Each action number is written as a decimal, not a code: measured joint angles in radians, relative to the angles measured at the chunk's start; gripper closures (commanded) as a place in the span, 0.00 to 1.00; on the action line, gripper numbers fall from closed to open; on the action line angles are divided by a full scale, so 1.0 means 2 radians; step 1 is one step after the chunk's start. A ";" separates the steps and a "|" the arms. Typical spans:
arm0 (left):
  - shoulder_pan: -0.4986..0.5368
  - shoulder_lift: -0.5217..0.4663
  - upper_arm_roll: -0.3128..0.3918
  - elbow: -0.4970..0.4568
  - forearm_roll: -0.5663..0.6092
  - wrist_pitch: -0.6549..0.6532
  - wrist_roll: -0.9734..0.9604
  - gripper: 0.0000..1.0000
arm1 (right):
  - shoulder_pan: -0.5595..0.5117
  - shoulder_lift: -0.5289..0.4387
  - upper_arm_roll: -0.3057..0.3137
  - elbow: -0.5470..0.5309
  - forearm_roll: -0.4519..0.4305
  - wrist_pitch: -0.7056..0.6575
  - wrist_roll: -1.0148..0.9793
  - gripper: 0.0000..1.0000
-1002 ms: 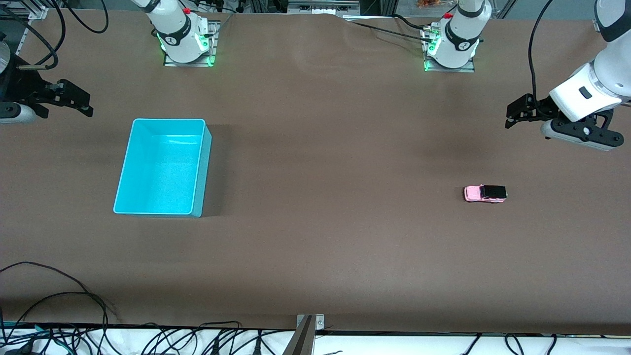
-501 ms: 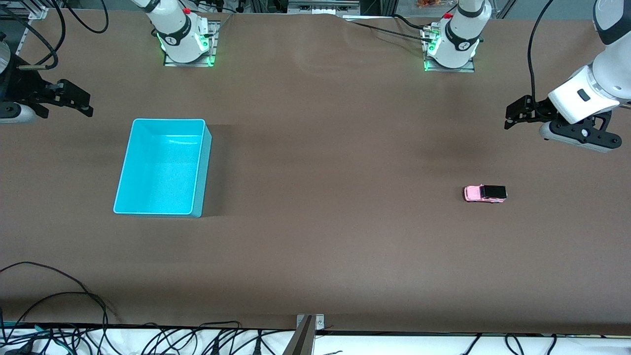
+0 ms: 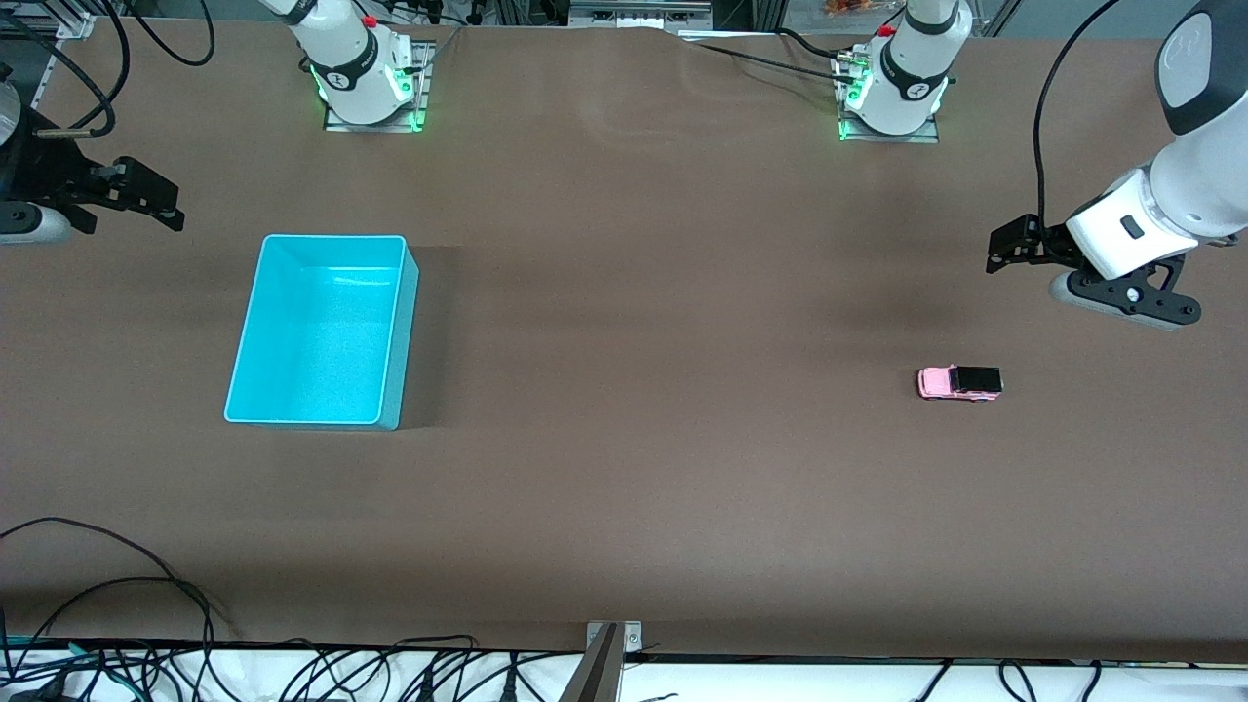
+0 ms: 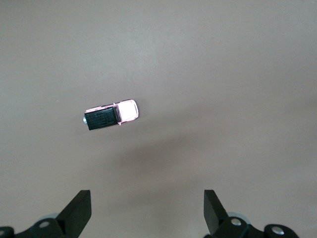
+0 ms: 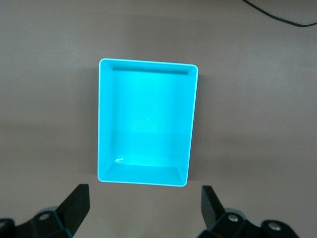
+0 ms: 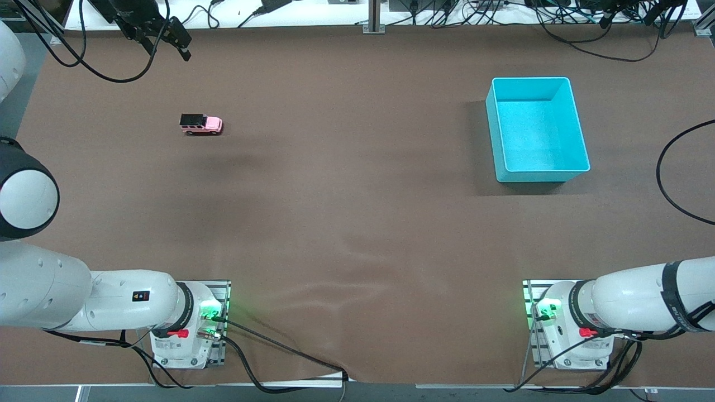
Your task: Wind and store pink jeep toy
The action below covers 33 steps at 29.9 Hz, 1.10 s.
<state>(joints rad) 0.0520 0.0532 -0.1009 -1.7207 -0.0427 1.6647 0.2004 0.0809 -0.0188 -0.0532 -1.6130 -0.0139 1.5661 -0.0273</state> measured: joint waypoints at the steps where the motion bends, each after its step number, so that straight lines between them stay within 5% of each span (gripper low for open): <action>1: 0.000 0.000 0.000 0.001 0.000 0.000 0.000 0.00 | 0.000 0.000 0.000 0.000 0.000 0.000 0.000 0.00; 13: 0.000 0.010 0.004 0.002 0.000 0.000 0.037 0.00 | 0.000 0.000 0.000 0.000 0.000 0.000 0.000 0.00; 33: 0.064 0.123 0.010 0.024 0.000 0.072 0.417 0.00 | 0.000 0.000 0.000 0.000 0.000 0.000 0.000 0.00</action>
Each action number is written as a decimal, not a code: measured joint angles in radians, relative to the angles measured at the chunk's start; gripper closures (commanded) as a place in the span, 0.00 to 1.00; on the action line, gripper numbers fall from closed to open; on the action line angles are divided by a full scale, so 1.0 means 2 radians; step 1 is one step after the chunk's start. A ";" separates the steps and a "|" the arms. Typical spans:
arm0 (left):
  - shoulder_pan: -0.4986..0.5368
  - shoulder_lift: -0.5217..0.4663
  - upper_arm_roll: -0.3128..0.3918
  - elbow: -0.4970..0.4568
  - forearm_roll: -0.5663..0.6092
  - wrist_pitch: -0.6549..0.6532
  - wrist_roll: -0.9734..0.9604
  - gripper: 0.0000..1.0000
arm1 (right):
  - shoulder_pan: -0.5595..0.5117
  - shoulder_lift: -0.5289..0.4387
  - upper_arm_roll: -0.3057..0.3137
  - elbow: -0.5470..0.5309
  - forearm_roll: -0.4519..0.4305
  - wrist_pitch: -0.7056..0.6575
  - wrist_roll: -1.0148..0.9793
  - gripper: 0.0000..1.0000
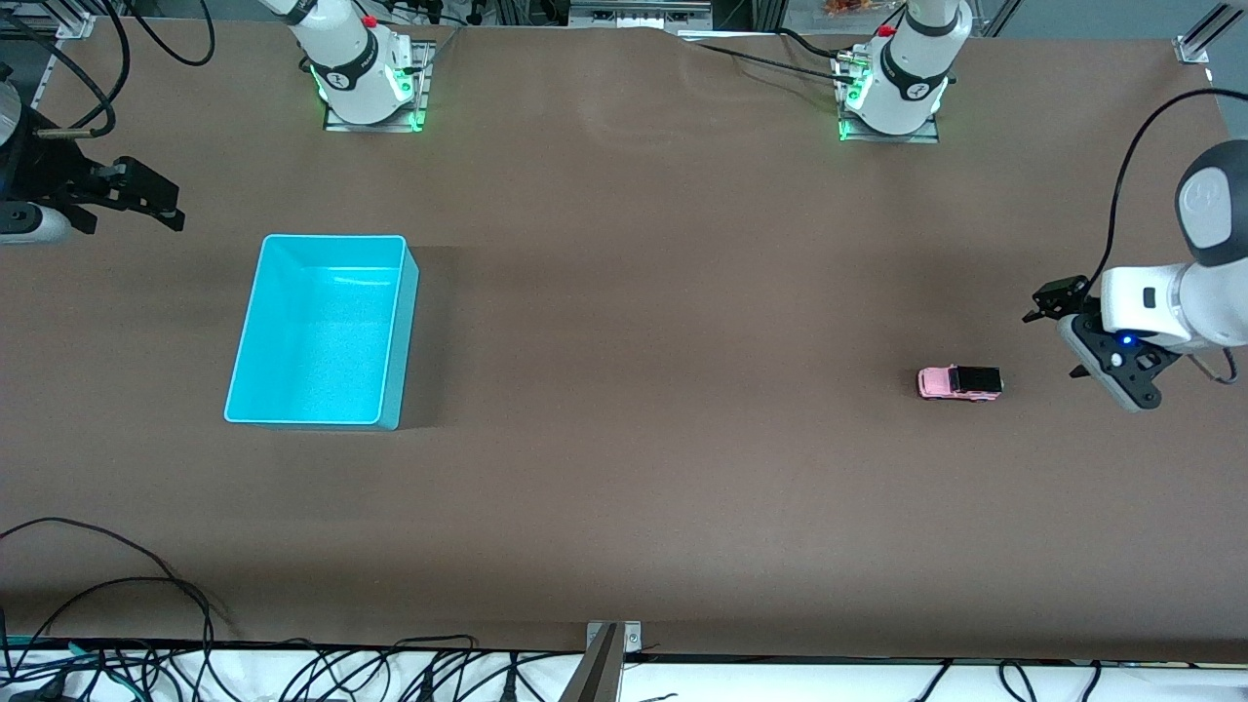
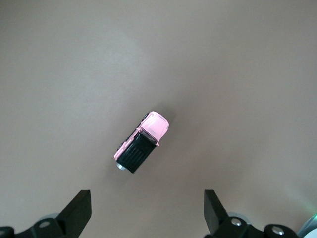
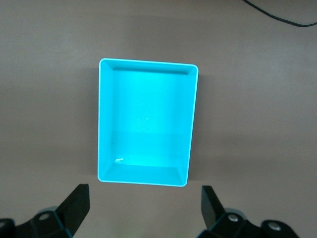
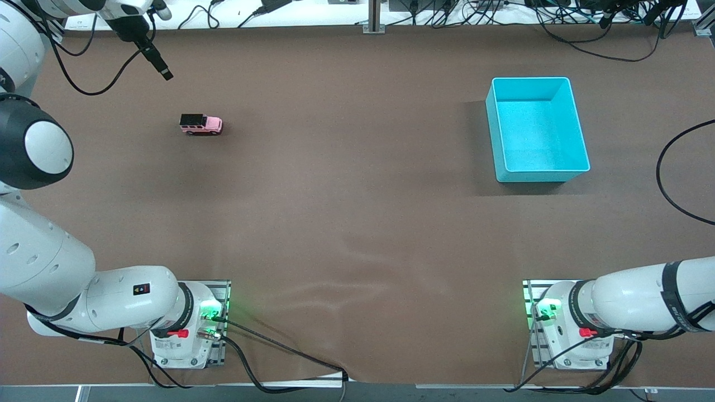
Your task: Wind and store pink jeep toy
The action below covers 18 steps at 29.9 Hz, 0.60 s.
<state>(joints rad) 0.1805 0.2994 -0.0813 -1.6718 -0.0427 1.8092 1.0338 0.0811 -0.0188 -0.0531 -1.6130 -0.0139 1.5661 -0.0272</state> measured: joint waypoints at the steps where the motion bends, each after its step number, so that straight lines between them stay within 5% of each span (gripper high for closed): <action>1: 0.000 0.004 0.000 0.000 0.000 0.001 0.009 0.00 | 0.000 0.000 0.000 0.000 0.000 0.000 0.000 0.00; 18: -0.005 0.034 -0.007 -0.045 0.038 0.058 0.104 0.00 | 0.000 0.000 0.000 0.000 0.000 0.000 0.000 0.00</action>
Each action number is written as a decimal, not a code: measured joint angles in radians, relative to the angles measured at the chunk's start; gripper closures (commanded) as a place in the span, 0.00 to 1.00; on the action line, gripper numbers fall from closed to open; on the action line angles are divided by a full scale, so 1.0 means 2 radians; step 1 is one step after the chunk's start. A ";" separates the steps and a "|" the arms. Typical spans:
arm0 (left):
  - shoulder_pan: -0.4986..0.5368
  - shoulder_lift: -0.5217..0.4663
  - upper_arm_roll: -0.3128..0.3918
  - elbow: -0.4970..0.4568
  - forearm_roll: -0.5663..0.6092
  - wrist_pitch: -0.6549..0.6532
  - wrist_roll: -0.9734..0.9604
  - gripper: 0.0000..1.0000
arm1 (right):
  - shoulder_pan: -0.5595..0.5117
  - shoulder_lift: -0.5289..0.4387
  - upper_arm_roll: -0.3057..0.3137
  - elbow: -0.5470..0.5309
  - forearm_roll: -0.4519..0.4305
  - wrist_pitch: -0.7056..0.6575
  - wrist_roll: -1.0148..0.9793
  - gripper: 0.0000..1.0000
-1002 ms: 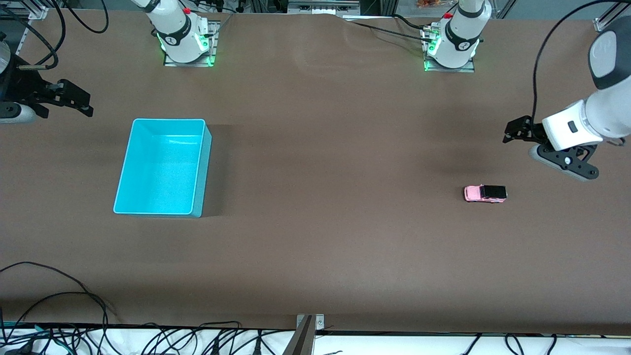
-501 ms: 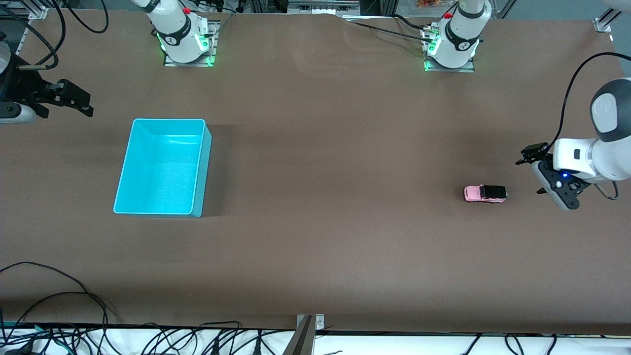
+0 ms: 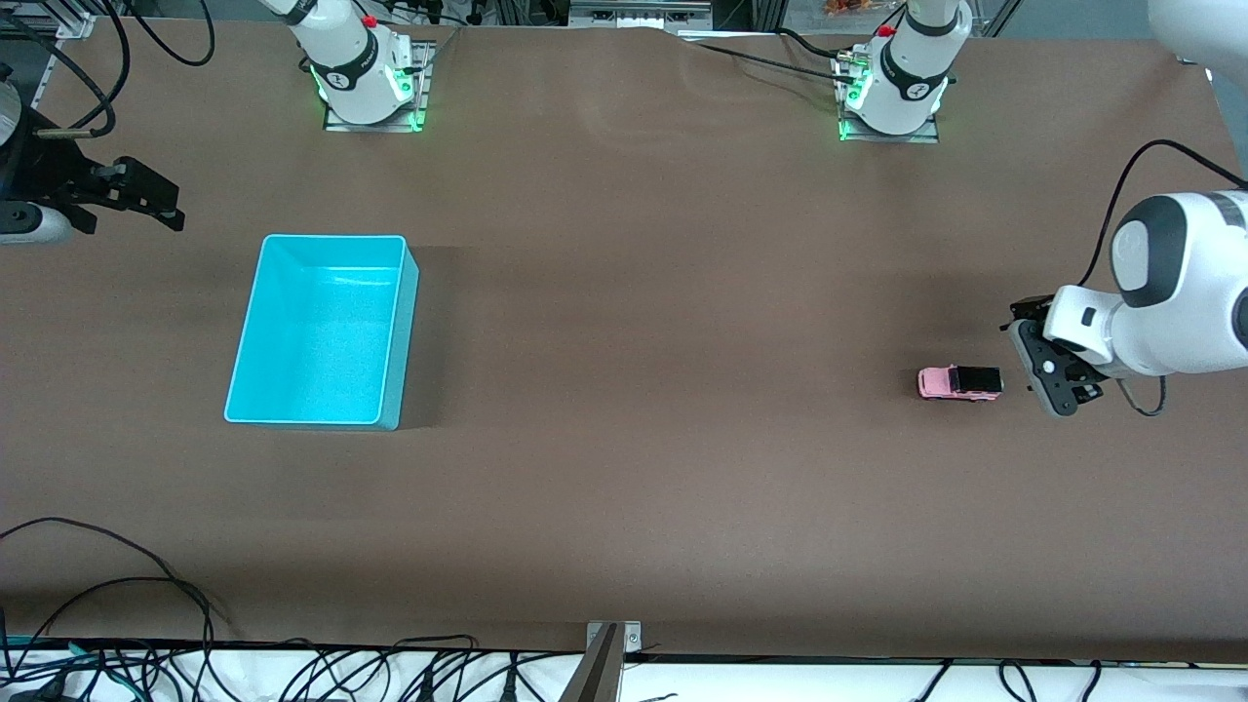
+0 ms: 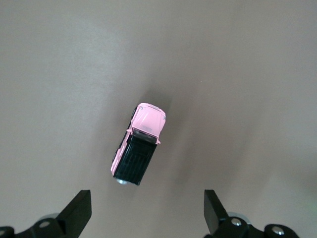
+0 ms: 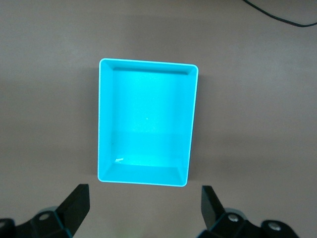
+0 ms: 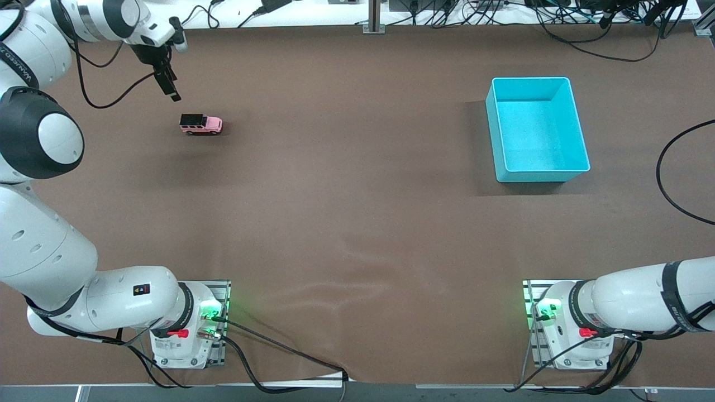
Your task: Wind and store pink jeep toy
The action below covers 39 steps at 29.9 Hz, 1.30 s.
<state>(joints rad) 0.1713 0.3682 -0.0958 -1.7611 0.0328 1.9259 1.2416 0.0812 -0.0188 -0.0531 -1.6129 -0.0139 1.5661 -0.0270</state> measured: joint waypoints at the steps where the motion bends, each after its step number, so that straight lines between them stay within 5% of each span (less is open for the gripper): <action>1: 0.000 0.000 0.000 -0.007 0.000 0.008 0.003 0.00 | 0.000 0.000 0.000 0.000 0.000 0.000 0.000 0.00; 17: 0.003 0.002 0.001 -0.150 0.002 0.218 0.053 0.00 | 0.000 0.000 0.000 0.000 0.000 0.000 0.000 0.00; 39: 0.031 0.052 0.000 -0.159 0.002 0.308 0.159 0.00 | 0.000 0.000 0.000 0.000 0.000 0.000 0.000 0.00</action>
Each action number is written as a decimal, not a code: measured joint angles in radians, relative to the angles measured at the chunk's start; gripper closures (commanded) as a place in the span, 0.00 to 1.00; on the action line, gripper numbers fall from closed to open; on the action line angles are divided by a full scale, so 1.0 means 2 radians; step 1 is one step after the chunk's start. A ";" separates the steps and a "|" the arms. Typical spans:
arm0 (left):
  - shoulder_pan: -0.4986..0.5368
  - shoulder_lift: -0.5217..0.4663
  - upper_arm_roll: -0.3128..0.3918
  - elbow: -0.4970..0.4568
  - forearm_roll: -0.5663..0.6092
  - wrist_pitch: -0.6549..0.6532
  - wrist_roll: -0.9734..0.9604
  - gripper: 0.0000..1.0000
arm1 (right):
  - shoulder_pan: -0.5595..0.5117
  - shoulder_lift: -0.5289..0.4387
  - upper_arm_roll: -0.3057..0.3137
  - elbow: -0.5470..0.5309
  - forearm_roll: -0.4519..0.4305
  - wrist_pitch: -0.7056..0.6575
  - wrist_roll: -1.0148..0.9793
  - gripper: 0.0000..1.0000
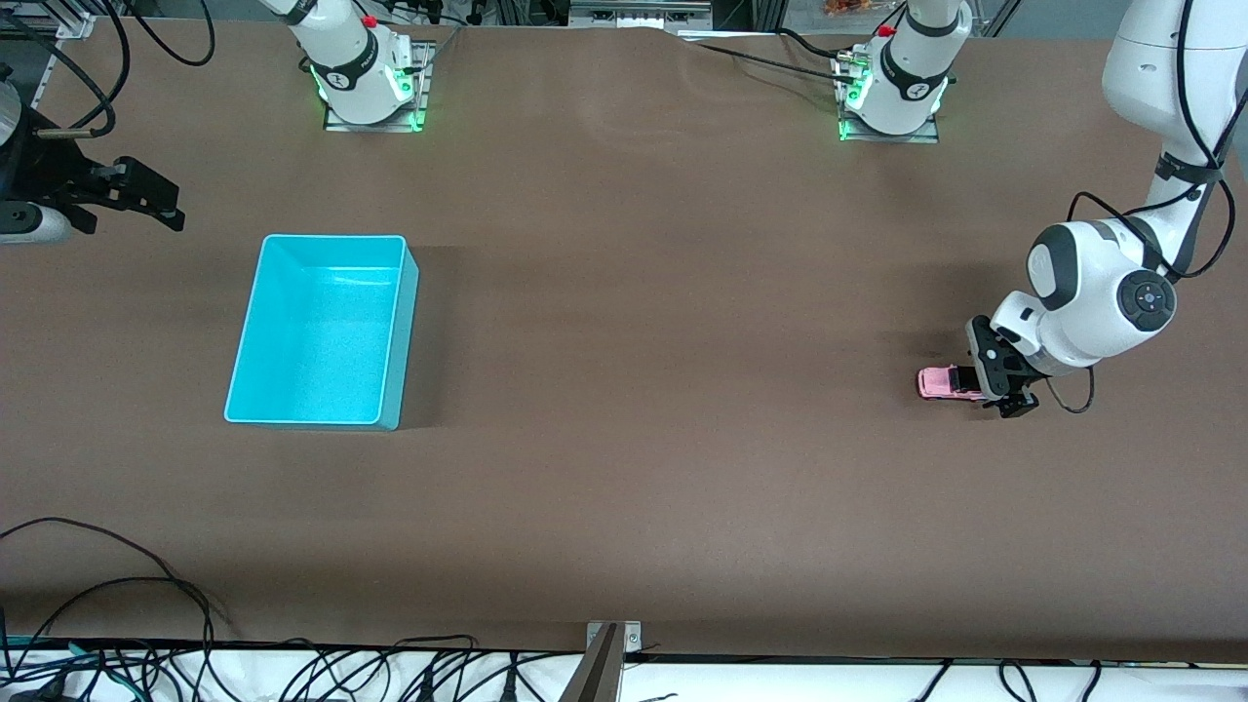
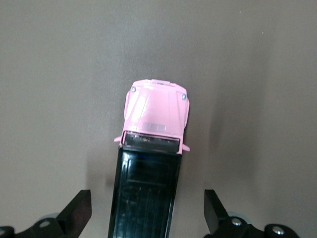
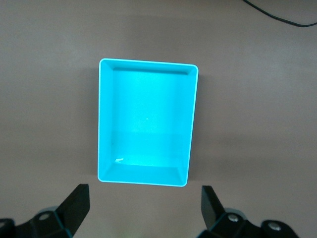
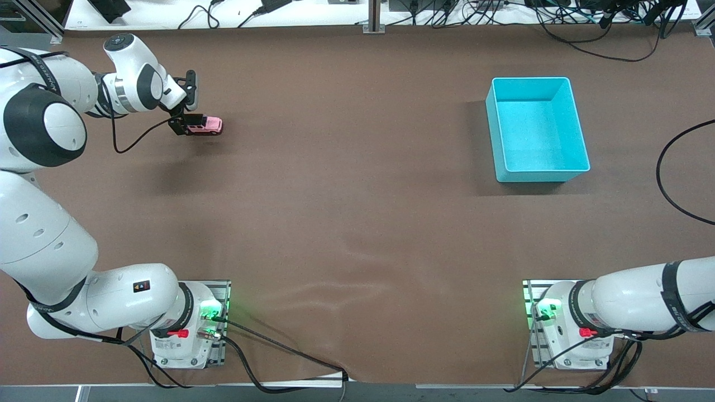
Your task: Wind and store pink jeep toy
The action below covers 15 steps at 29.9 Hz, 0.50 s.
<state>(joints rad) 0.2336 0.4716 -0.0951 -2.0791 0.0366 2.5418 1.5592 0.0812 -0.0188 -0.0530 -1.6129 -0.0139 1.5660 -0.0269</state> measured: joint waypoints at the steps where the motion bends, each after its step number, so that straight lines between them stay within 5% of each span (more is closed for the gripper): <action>1: -0.001 0.000 0.000 0.000 0.000 0.000 0.000 0.00 | 0.000 0.000 0.000 0.000 0.000 0.000 0.000 0.00; 12: -0.002 0.000 -0.005 0.000 0.000 0.000 0.000 0.02 | 0.000 0.000 0.000 0.000 0.000 0.000 0.000 0.00; 15: -0.003 0.001 -0.009 0.000 0.000 0.001 0.000 0.24 | 0.000 0.000 0.000 0.000 0.000 0.000 0.000 0.00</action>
<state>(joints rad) 0.2285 0.4736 -0.1127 -2.0791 0.0367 2.5432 1.5594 0.0812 -0.0188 -0.0530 -1.6128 -0.0139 1.5661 -0.0269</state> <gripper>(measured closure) 0.013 0.000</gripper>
